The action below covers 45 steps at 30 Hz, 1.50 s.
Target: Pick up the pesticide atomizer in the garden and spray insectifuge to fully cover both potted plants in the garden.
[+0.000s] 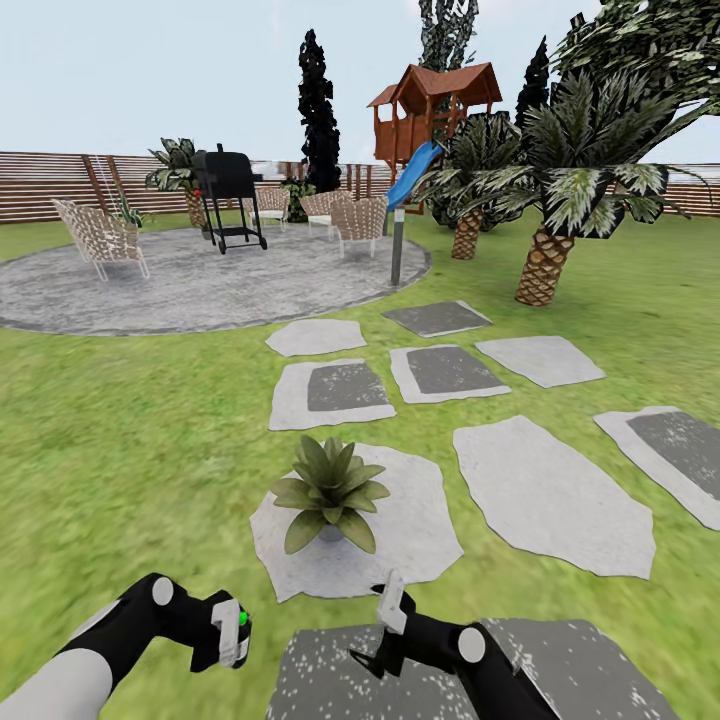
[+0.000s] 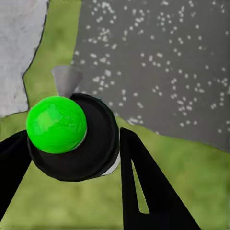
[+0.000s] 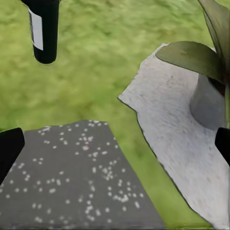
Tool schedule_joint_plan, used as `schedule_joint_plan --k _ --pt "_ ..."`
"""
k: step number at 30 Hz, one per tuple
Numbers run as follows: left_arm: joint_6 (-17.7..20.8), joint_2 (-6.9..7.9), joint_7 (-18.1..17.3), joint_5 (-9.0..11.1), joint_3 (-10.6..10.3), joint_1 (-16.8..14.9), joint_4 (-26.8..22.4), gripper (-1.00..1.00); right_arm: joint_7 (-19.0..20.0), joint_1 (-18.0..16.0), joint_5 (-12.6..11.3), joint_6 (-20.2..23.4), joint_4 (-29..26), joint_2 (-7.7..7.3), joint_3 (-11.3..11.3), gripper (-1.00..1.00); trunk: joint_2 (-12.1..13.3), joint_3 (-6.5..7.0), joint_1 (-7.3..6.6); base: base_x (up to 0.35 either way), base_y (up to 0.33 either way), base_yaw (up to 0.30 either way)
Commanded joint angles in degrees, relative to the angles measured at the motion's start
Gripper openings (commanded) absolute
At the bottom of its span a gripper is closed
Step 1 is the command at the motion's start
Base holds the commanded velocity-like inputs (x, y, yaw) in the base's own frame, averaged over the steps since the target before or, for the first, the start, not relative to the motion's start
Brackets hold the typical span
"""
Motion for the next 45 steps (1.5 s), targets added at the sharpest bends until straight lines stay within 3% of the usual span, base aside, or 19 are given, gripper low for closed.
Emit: schedule_joint_plan --k 1,4,7,9,11,14,18,19,20,21,25,26,45 --pt "-0.35 0.01 0.19 -0.18 0.49 -0.02 -0.09 -1.00 -0.18 -0.04 0.57 -0.41 0.40 -0.57 -0.12 1.00 -0.02 -0.05 -0.01 0.000 0.000 0.000" --pt "-0.26 -0.28 1.68 -0.06 3.79 -0.02 -0.09 -1.00 -3.14 -0.02 0.45 -0.54 2.05 -3.16 -0.25 1.00 -0.02 -0.05 -0.01 0.000 0.000 0.000" --pt "-0.10 -0.61 4.08 -0.03 9.56 -0.02 -0.05 -1.00 -11.65 -0.02 0.20 -0.60 6.45 -7.14 -2.29 1.00 -0.02 -0.05 -0.01 0.000 0.000 0.000" --pt "0.31 -0.69 4.72 -0.03 12.32 -0.05 -0.08 -1.00 -16.46 -0.02 0.15 -0.60 10.08 -8.33 -4.54 1.00 -0.02 -0.05 -0.01 0.000 0.000 0.000" --pt "2.42 -0.74 5.21 -0.02 15.32 -0.10 -0.11 -1.00 -22.57 -0.02 0.12 -0.64 15.84 -9.18 -8.62 1.00 -0.02 -0.05 -0.01 0.000 0.000 0.000" --pt "9.30 -0.86 6.97 0.08 18.33 -0.46 -0.38 -1.00 -31.10 -0.02 0.10 -0.74 23.38 -10.71 -15.40 1.00 -0.02 -0.05 -0.01 0.000 0.000 0.000" --pt "18.94 -1.35 9.19 0.26 19.50 -0.97 -0.67 -1.00 -39.68 -0.01 -0.03 -0.79 28.19 -11.41 -24.15 1.00 -0.02 -0.05 -0.01 0.000 0.000 0.000" --pt "20.07 -1.48 9.28 0.27 19.53 -1.06 -0.72 -1.00 -40.55 -0.01 -0.04 -0.79 28.57 -11.42 -25.47 1.00 -0.02 -0.05 -0.01 0.000 0.000 0.000" --pt "22.37 -1.76 9.42 0.34 19.59 -1.36 -0.81 -1.00 -42.20 -0.01 -0.06 -0.79 29.18 -11.44 -28.24 1.00 -0.02 -0.05 -0.01 0.000 0.000 0.000" --pt "48.54 -2.31 4.79 1.36 18.43 -8.17 -0.93 -1.00 -50.18 0.16 0.08 -0.72 30.51 -11.48 -50.54 1.00 -0.02 -0.05 -0.01 0.000 0.000 0.000" --pt "49.26 -2.02 1.76 1.23 15.91 -9.14 -0.92 -1.00 -50.25 0.16 0.14 -0.78 30.57 -11.20 -50.74 1.00 -0.02 -0.05 -0.01 0.000 0.000 0.000" --pt "50.63 -2.39 -1.68 -2.84 13.34 -8.55 -1.01 -1.00 -50.35 0.16 0.56 -1.22 35.88 -11.00 -50.68 1.00 -0.02 -0.05 -0.01 0.023 0.000 0.000" --pt "50.54 -2.77 -1.59 -2.62 13.50 -8.70 -1.01 -1.00 -50.42 0.25 0.62 -1.24 35.96 -10.95 -50.62 1.00 -0.02 -0.05 -0.01 0.064 -0.002 0.000"
